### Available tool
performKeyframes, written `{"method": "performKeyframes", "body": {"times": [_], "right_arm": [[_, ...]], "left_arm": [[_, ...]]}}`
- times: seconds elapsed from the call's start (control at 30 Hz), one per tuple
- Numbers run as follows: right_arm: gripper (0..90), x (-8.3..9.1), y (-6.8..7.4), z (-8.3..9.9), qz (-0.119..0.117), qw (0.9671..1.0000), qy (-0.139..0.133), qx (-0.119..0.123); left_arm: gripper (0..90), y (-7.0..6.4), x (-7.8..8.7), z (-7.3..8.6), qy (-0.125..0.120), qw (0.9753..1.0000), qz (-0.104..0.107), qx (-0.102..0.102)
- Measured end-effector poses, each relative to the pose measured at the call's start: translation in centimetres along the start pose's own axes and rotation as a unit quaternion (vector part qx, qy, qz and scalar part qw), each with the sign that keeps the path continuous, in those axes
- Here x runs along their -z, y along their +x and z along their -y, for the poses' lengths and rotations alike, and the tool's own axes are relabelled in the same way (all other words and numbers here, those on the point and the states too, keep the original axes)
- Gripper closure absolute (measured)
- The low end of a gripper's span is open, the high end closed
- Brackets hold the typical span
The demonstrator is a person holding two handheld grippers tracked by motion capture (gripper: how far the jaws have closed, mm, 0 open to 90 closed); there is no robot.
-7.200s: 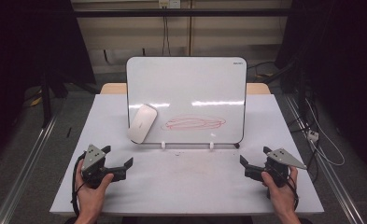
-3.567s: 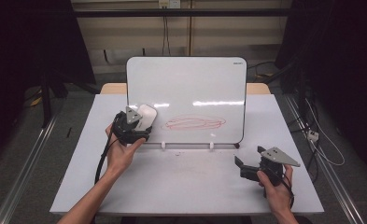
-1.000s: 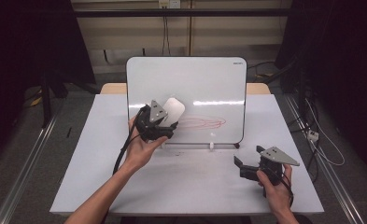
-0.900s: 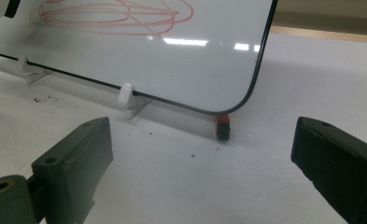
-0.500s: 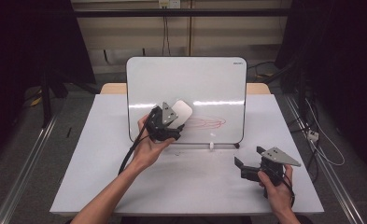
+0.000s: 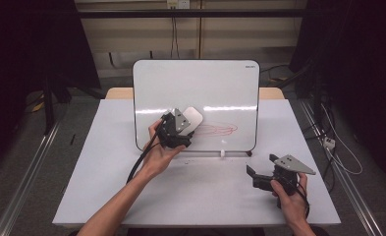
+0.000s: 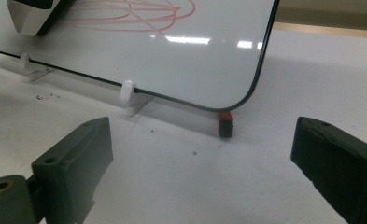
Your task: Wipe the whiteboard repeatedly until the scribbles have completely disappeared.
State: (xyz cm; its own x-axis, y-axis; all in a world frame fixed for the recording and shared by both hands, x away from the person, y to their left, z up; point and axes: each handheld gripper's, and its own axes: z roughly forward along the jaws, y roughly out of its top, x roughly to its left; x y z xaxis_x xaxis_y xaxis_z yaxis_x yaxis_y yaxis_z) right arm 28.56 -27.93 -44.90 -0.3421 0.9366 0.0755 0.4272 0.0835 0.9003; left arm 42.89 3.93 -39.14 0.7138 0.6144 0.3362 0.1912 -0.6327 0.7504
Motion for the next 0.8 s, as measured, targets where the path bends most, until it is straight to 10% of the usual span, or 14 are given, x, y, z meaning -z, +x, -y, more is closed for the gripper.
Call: {"method": "performKeyframes", "body": {"times": [0.8], "right_arm": [[5.5, 0.5, 0.4, 0.0, 0.002, 1.0, 0.001, 0.009]], "left_arm": [[30.1, -1.4, -0.5, 0.0, 0.008, 0.9992, -0.026, -0.031]]}}
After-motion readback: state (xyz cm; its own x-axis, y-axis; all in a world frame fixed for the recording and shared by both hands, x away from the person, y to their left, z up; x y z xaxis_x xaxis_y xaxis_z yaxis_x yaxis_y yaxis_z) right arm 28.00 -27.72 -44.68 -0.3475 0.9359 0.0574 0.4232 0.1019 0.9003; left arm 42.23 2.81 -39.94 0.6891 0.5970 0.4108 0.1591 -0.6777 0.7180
